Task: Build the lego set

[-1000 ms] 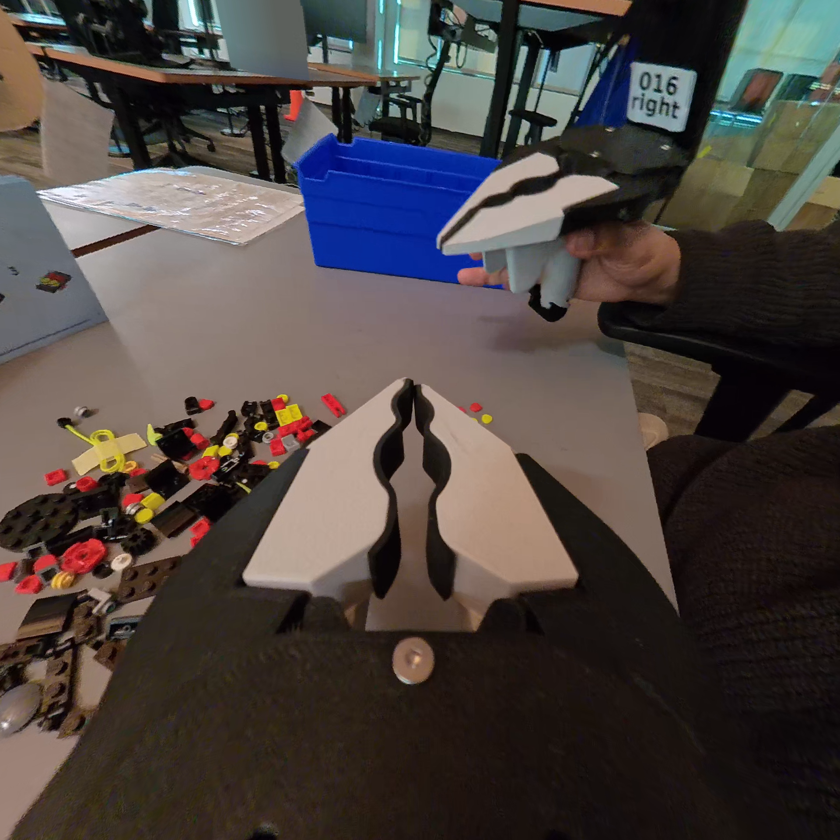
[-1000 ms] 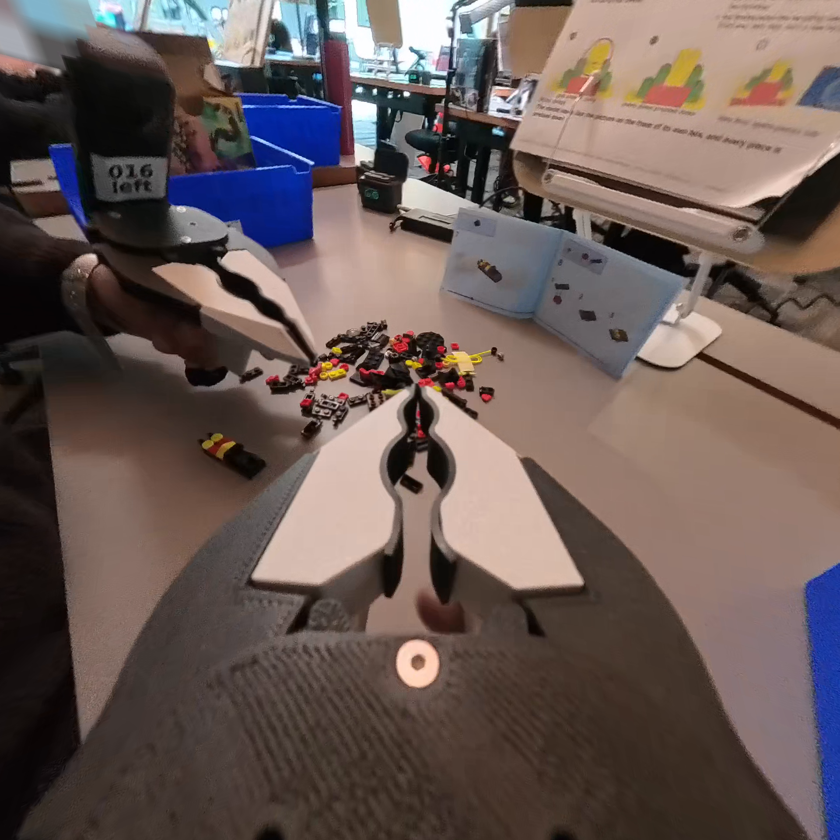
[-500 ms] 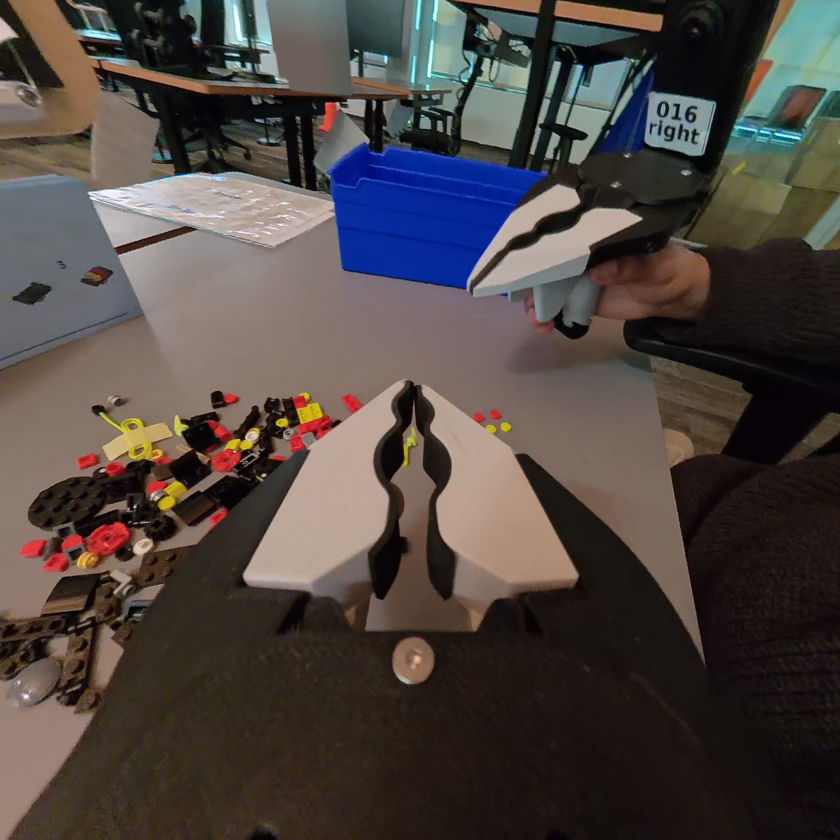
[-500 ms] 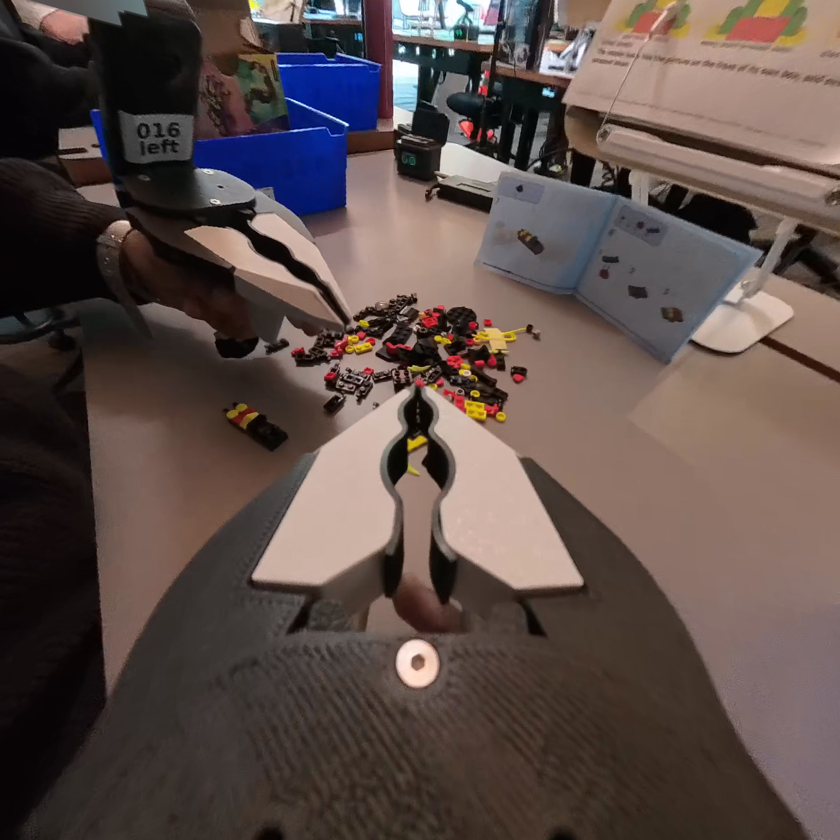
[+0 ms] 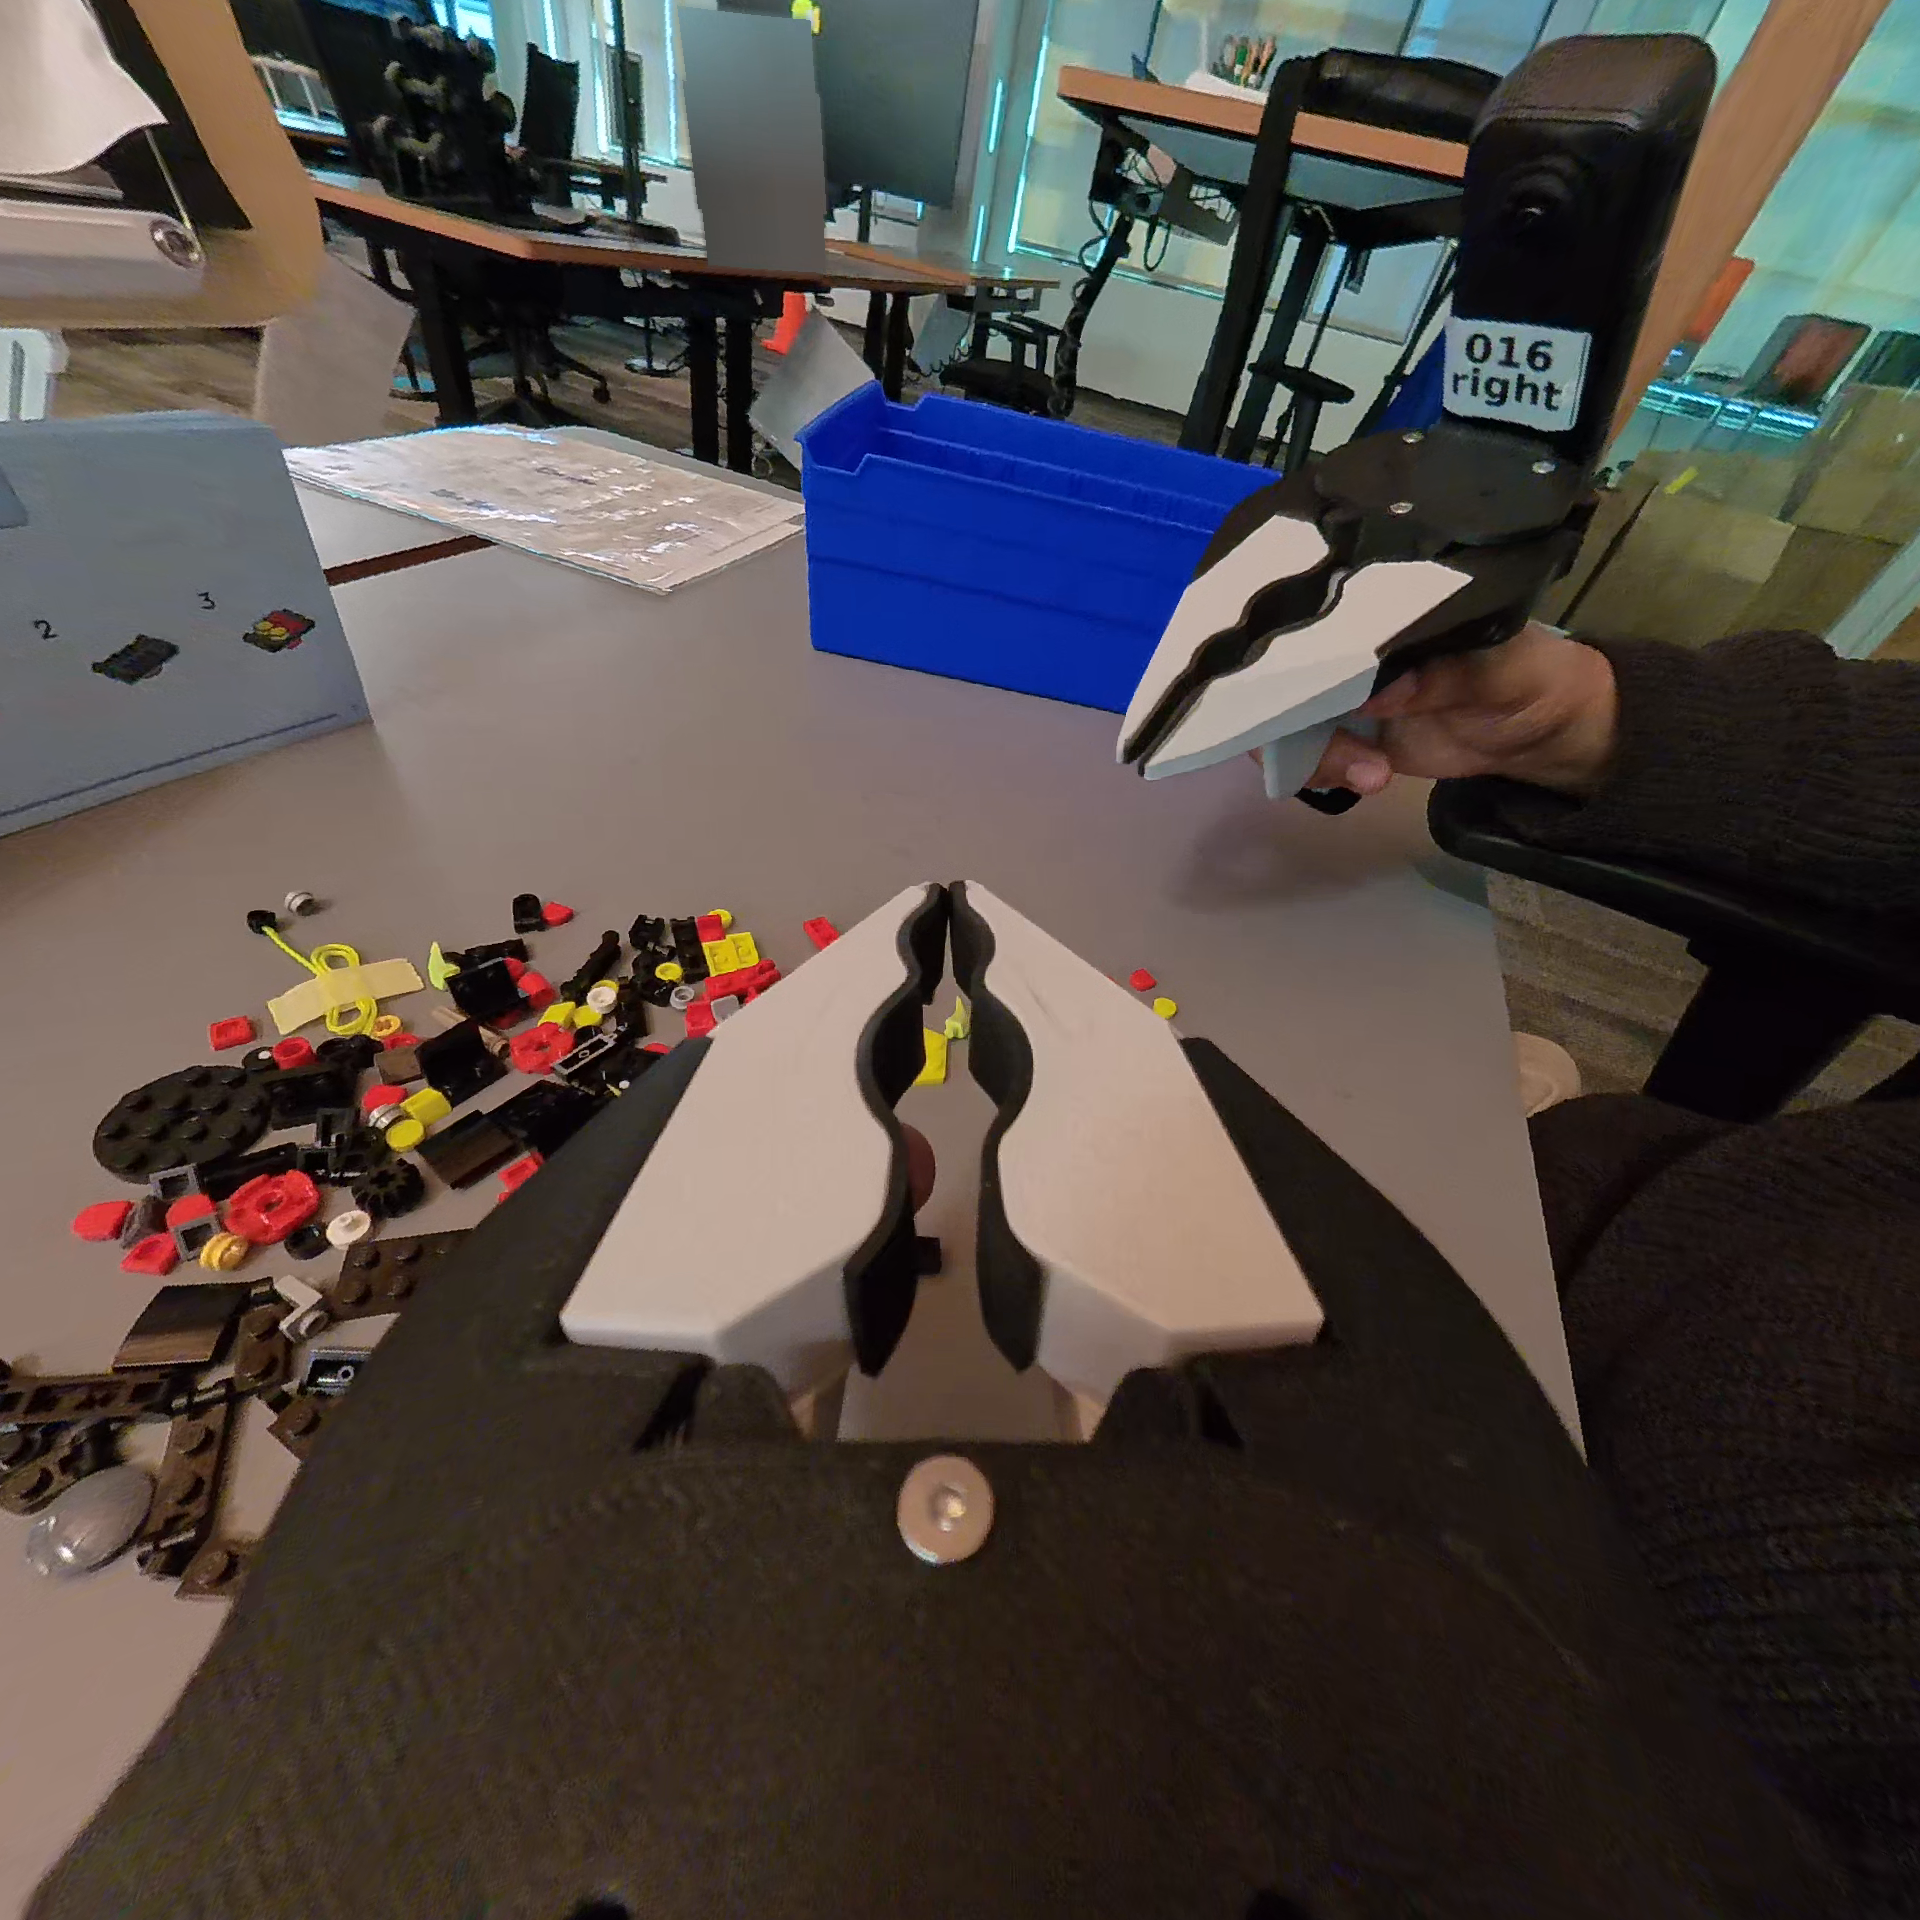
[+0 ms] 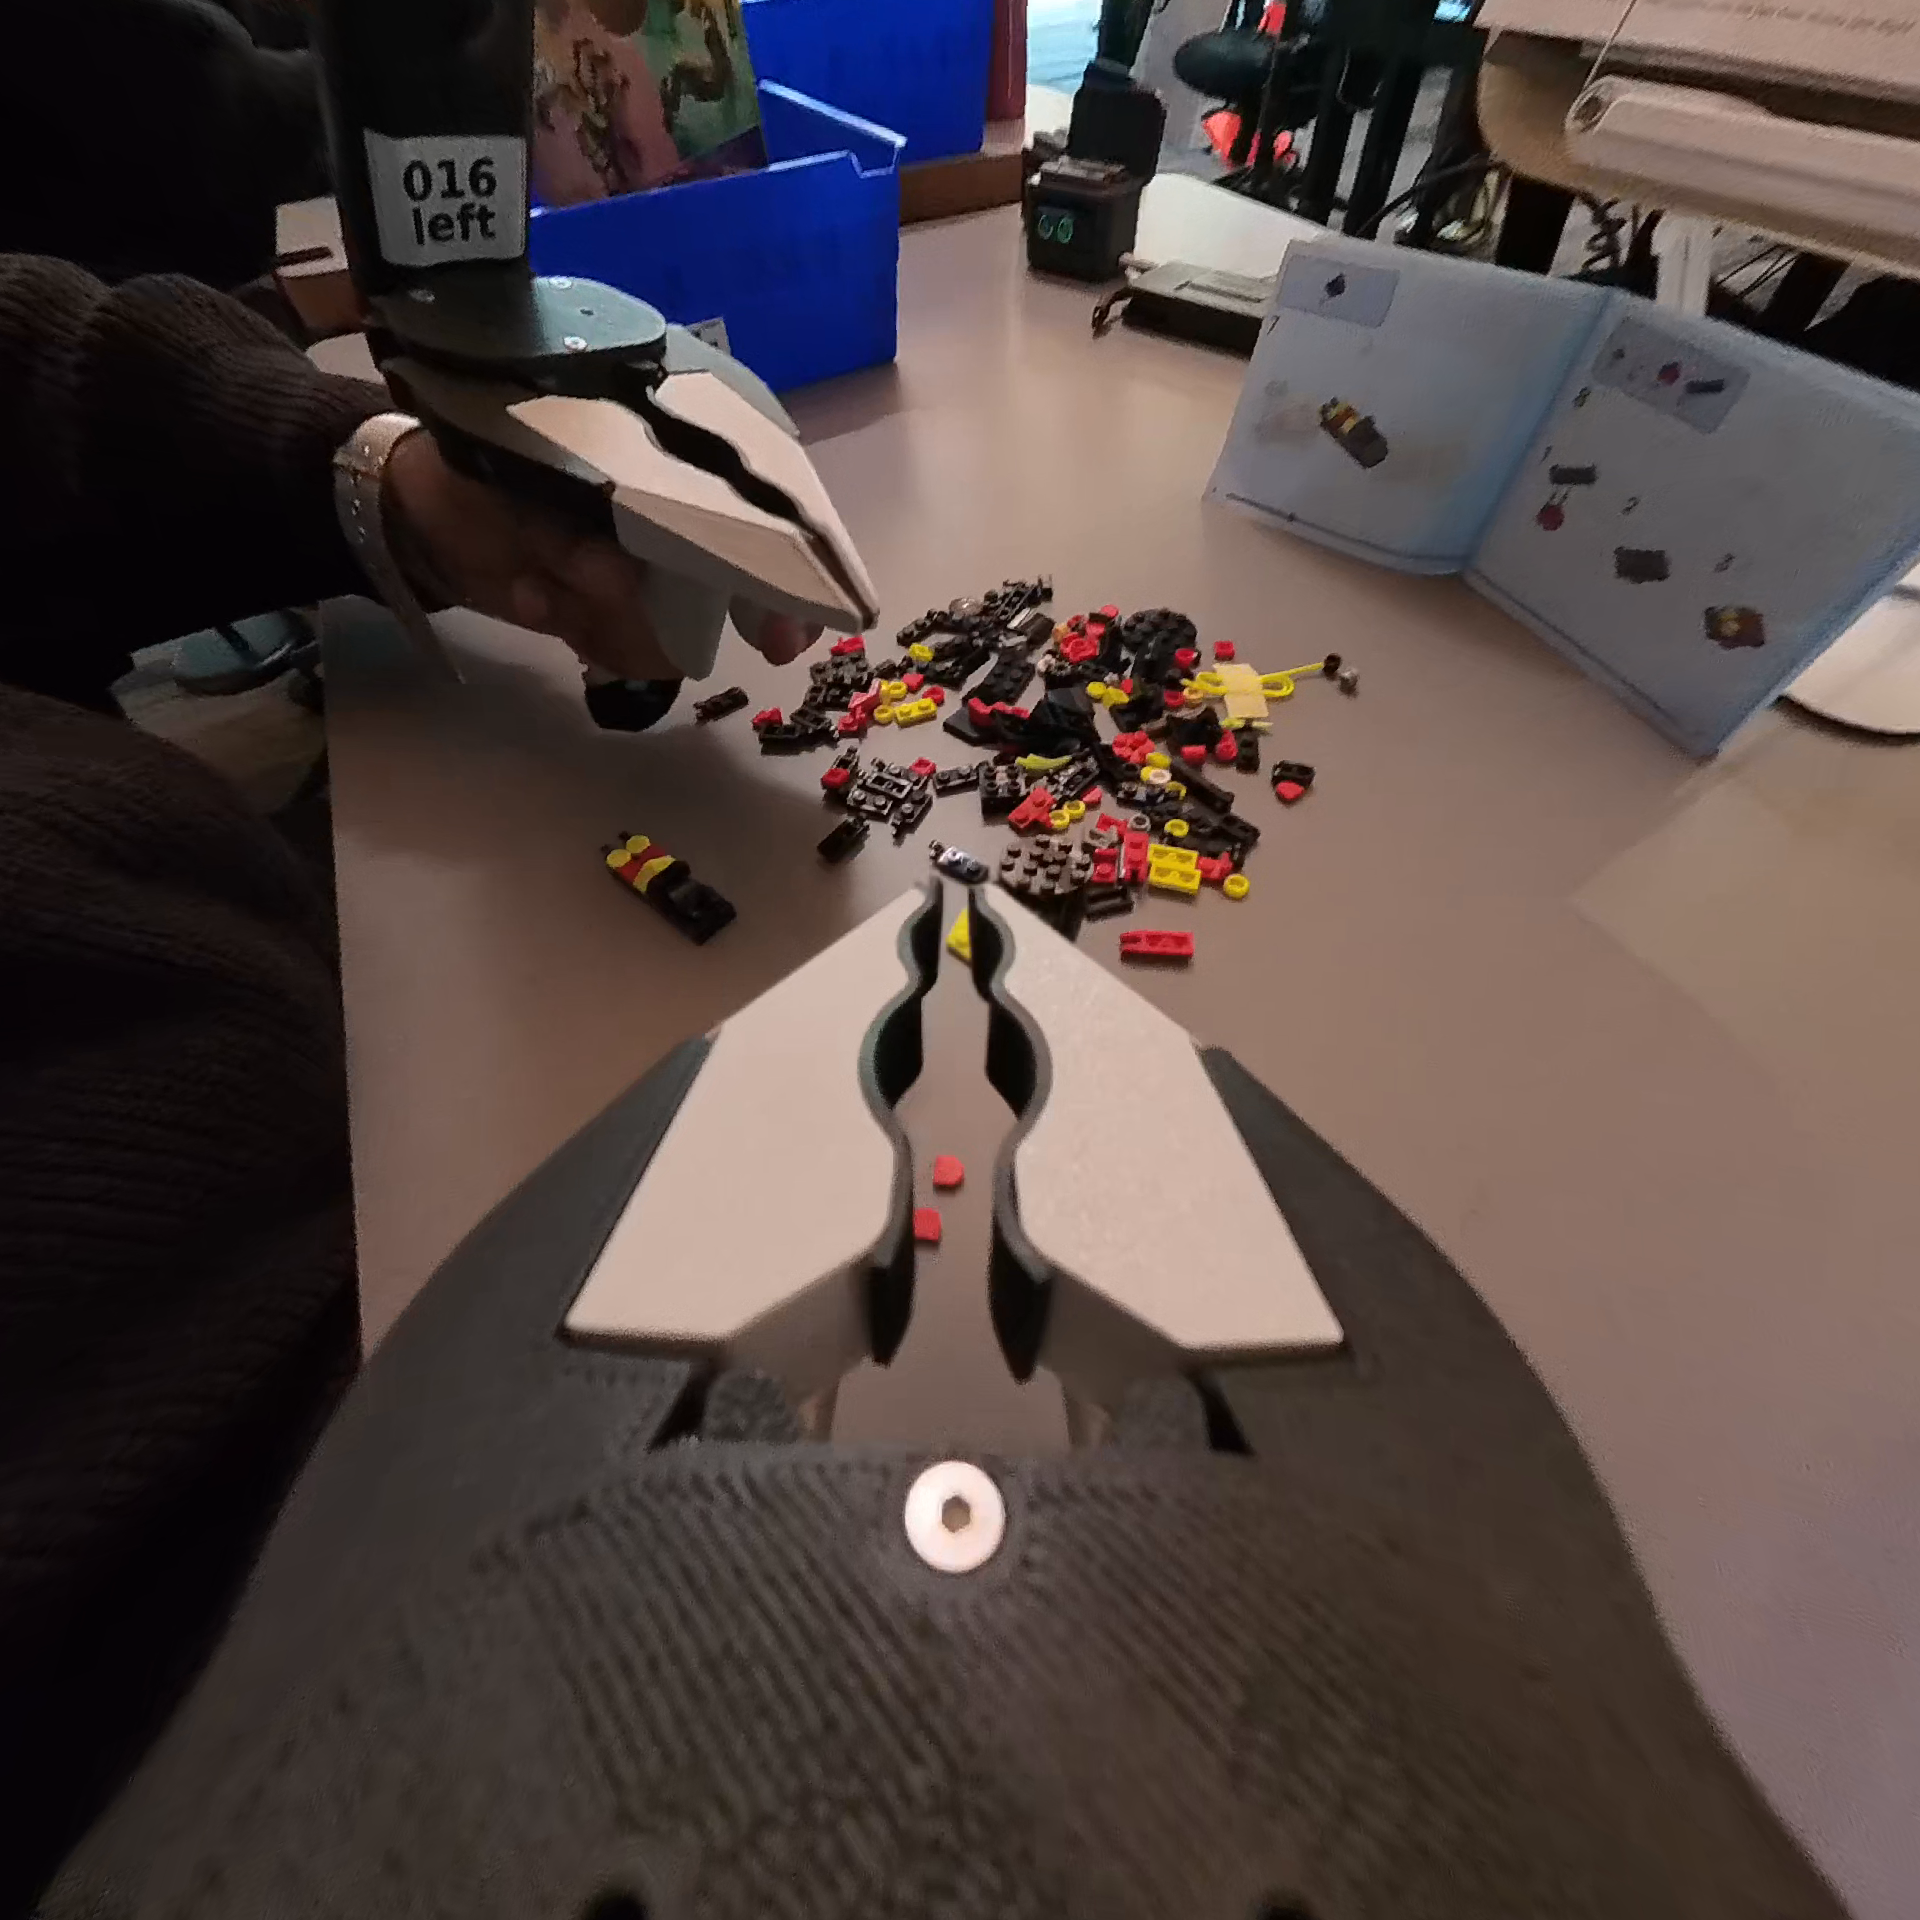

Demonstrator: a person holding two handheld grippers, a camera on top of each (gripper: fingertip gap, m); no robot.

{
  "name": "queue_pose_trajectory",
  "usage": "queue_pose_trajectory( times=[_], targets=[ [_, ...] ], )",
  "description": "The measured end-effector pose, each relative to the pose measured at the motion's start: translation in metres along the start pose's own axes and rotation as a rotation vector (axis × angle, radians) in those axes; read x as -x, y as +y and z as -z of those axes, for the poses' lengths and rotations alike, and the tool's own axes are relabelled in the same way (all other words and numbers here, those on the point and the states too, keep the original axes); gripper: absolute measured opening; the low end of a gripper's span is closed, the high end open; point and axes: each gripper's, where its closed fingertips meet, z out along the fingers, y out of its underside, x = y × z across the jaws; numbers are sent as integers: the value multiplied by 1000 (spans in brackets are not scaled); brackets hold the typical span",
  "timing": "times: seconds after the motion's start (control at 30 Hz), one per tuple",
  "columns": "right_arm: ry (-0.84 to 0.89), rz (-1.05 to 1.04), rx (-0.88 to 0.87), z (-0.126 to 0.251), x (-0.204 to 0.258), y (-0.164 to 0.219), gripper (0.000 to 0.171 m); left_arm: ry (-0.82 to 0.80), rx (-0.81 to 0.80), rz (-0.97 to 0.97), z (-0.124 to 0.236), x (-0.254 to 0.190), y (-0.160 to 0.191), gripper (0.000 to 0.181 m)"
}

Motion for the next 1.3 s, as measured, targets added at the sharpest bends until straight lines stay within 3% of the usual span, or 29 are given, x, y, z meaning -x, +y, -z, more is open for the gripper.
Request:
queue_pose_trajectory(
  times=[0.13,0.2,0.47,0.53,0.7,0.9,1.1,1.3],
  targets=[
    [-76,13,159,-1,9,25,28,8,10,-12,-1,-2,3,0],
    [-71,40,268,-1,9,45,33,11,17,-18,-2,-2,5,0],
    [-161,140,486,0,25,84,2,22,34,-43,-4,-6,9,0],
    [-165,151,511,-1,26,88,3,24,38,-50,-4,-7,9,0],
    [-153,161,552,-4,25,97,8,33,72,-87,-5,-11,15,0],
    [-150,179,563,-7,27,99,6,104,281,-179,-10,-33,48,12],
    [-193,212,417,-15,47,68,6,143,453,-374,-12,-53,83,29],
    [-247,220,378,-30,65,60,6,139,495,-466,-18,-64,94,30]
  ],
)
